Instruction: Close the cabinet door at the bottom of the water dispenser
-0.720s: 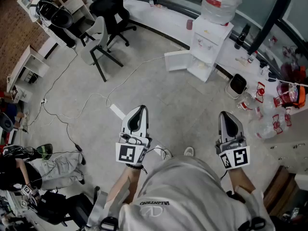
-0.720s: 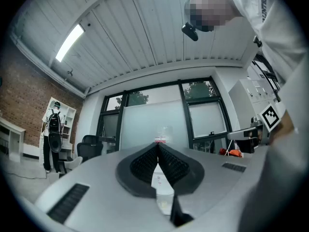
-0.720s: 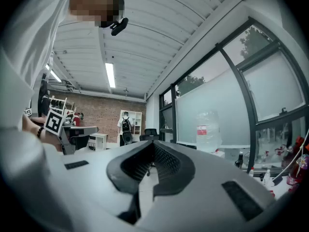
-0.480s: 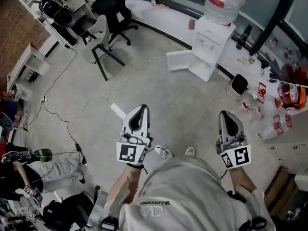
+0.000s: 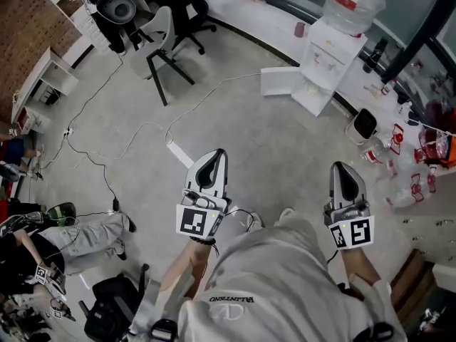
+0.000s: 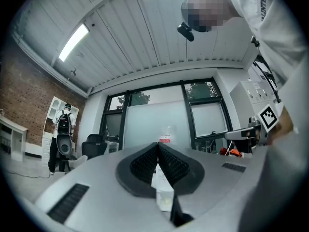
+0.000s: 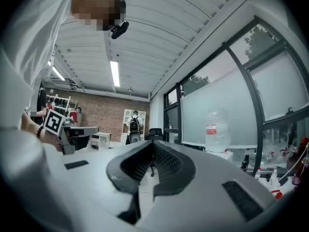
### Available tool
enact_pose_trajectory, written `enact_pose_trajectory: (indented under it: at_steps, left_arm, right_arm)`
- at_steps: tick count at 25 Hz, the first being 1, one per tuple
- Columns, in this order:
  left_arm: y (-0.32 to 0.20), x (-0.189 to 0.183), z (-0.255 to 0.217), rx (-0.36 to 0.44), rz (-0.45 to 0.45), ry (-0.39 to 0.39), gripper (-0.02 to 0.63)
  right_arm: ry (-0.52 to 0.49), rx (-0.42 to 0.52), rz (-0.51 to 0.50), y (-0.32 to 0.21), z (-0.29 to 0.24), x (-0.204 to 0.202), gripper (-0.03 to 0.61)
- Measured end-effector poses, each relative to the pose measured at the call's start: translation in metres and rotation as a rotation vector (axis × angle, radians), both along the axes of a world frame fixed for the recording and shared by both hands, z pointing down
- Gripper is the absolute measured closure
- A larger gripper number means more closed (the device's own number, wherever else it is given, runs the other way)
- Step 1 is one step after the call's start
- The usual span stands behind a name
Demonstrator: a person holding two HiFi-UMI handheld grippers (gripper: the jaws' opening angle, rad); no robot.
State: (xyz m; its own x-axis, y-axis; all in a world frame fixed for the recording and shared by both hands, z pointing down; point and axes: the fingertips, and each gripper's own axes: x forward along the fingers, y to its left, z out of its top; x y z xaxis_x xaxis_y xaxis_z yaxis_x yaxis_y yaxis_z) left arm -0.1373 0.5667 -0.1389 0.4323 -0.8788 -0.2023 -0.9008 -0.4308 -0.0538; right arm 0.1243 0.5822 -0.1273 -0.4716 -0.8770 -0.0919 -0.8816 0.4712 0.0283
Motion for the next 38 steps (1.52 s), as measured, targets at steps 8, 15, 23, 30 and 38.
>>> enact_pose_trajectory:
  at_steps: [8, 15, 23, 30, 38]
  left_arm:
    - [-0.011, -0.025, 0.008, -0.023, -0.046, 0.011, 0.604]
    - [-0.043, -0.018, 0.004, -0.009, -0.072, -0.016, 0.604]
    - [-0.109, -0.006, -0.01, 0.017, -0.11, -0.043, 0.604]
    - [-0.166, 0.017, -0.012, 0.0, -0.116, -0.057, 0.604]
    - [-0.211, 0.032, -0.012, 0.001, -0.136, -0.073, 0.604]
  right_arm:
    - [0.012, 0.017, -0.016, -0.022, -0.005, -0.018, 0.563]
    - [-0.018, 0.034, -0.046, -0.068, -0.002, -0.021, 0.563]
    - [-0.012, 0.04, -0.114, -0.145, -0.005, -0.014, 0.563]
    - [-0.014, 0.03, -0.149, -0.206, -0.007, 0.002, 0.563]
    - [-0.025, 0.019, -0.186, -0.256, -0.001, 0.016, 0.563]
